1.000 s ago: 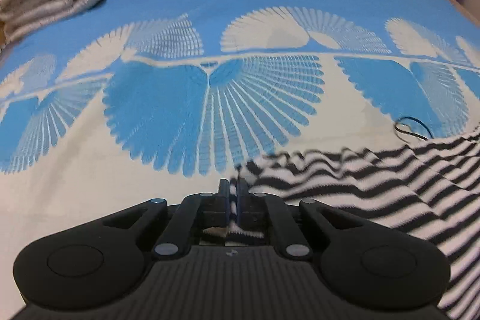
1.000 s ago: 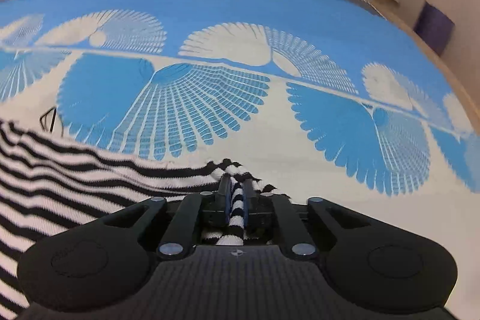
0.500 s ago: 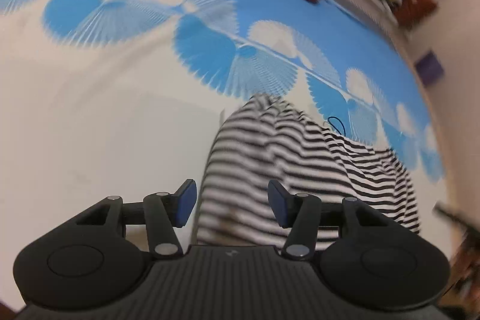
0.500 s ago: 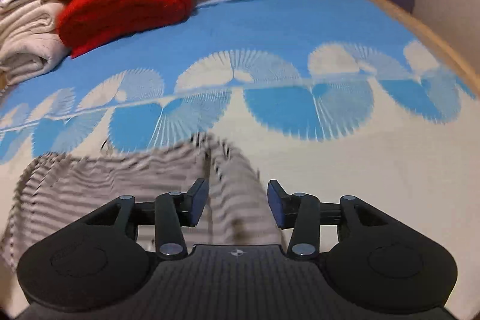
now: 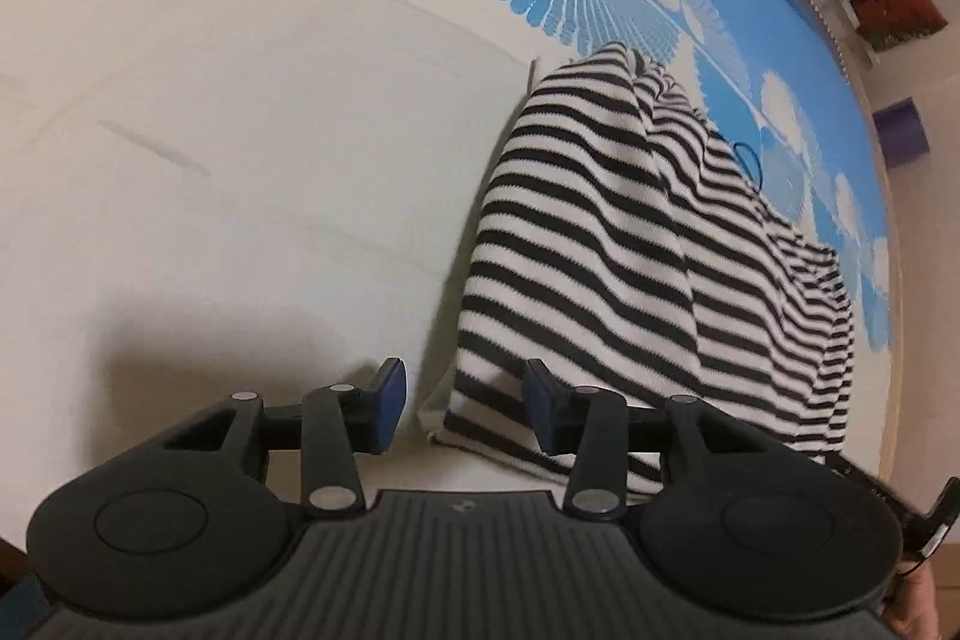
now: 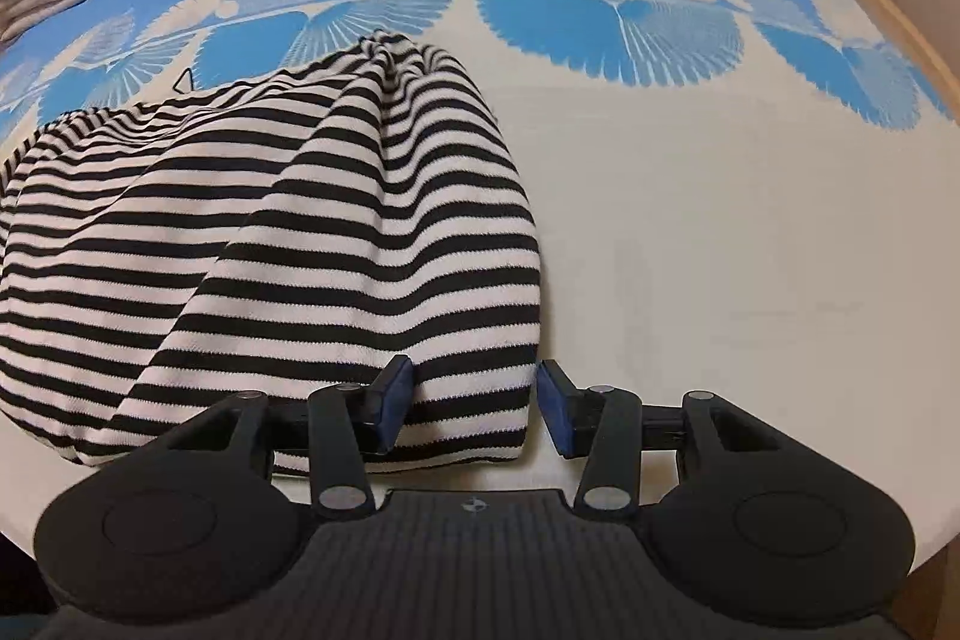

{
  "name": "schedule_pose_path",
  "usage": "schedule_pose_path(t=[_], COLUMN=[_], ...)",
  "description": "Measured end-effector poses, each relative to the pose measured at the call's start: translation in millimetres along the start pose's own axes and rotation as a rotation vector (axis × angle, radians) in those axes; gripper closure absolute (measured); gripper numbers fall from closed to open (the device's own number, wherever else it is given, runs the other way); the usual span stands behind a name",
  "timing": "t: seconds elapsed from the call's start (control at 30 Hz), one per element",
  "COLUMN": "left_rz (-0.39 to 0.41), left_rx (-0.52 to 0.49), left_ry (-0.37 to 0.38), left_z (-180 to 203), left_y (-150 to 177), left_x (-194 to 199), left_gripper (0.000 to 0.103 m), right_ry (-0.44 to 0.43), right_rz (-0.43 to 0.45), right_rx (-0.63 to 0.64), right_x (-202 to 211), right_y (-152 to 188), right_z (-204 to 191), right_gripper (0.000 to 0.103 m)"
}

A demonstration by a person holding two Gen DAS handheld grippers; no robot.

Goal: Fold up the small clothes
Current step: 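Tuck and smooth the folded striped bundle with both tools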

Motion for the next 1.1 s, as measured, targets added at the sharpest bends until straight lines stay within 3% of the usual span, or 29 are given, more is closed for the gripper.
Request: schedule_pose_path(t=[0.07, 0.17, 0.2, 0.23, 0.27, 0.3, 0.33, 0.4, 0.5, 0.57, 0.67, 0.77, 0.9, 1.0, 1.1], left_rz=[0.0, -0.002, -0.002, 0.001, 0.005, 0.016, 0.041, 0.113, 0.185, 0.099, -0.058, -0.019, 0.114, 0.144, 0.137], left_rx=[-0.017, -0.064, -0.081, -0.094, -0.107, -0.118, -0.123, -0.102, -0.106, -0.131, -0.189, -0.203, -0.177, -0.222, -0.278], left_ry=[0.016, 0.024, 0.021, 0.01, -0.002, -0.014, -0.031, -0.026, -0.054, -0.139, -0.231, -0.292, -0.207, -0.161, -0.168], left_z=[1.1, 7.4, 10.4, 10.9, 10.6, 11.0, 10.1, 5.3, -2.1, -9.0, -7.5, -0.7, 13.3, 31.7, 52.9], left_y=[-1.6, -1.4, -0.5, 0.6, 2.2, 2.8, 2.9, 0.3, 0.1, 8.1, 22.4, 18.3, 5.4, 2.3, 3.5], left_x=[-2.4, -4.9, -6.6, -6.3, -5.4, -4.3, 0.8, 18.4, 38.5, 22.5, -8.5, -6.0, 16.4, 17.9, 8.1], left_gripper=[0.057, 0.069, 0.08, 0.1, 0.102, 0.103, 0.103, 0.103, 0.103, 0.103, 0.102, 0.102, 0.078, 0.077, 0.077], right_ry=[-0.02, -0.052, -0.06, -0.071, -0.085, -0.102, -0.104, -0.081, -0.137, -0.074, 0.021, 0.058, 0.088, 0.1, 0.058], right_rz=[-0.006, -0.006, -0.004, -0.003, -0.004, -0.006, 0.005, 0.077, 0.174, 0.119, -0.029, -0.042, 0.032, 0.047, -0.014], right_rx=[-0.037, -0.088, -0.098, -0.102, -0.104, -0.103, -0.094, -0.074, -0.171, -0.181, -0.078, -0.012, -0.059, -0.06, -0.03], right_x=[-0.1, 0.4, 1.3, 1.9, 2.0, 2.0, 3.9, 15.1, 38.3, 29.2, 0.7, -4.4, 9.3, 11.1, -2.0], right_y=[2.5, 2.9, 3.7, 4.4, 5.1, 5.2, 3.4, -3.7, -11.6, -4.9, 11.9, 12.0, 3.1, 0.8, 4.5], right_z=[2.3, 6.6, 7.3, 7.5, 7.3, 6.5, 6.1, 6.9, 19.7, 30.1, 22.2, 11.7, 20.7, 24.4, 19.0], right_gripper=[0.056, 0.057, 0.058, 0.062, 0.071, 0.078, 0.093, 0.095, 0.096, 0.096, 0.096, 0.093, 0.078, 0.073, 0.075])
Point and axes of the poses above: each gripper's, at about its wrist camera, not at the fingertips, and x roughly against the way its jaws point, z to its right, y to its underside, the point moved 7 cm from there along -x, roughly the way its jaws point, and after that the axes turned 5 degrees about -z, right-handed, at the moved point
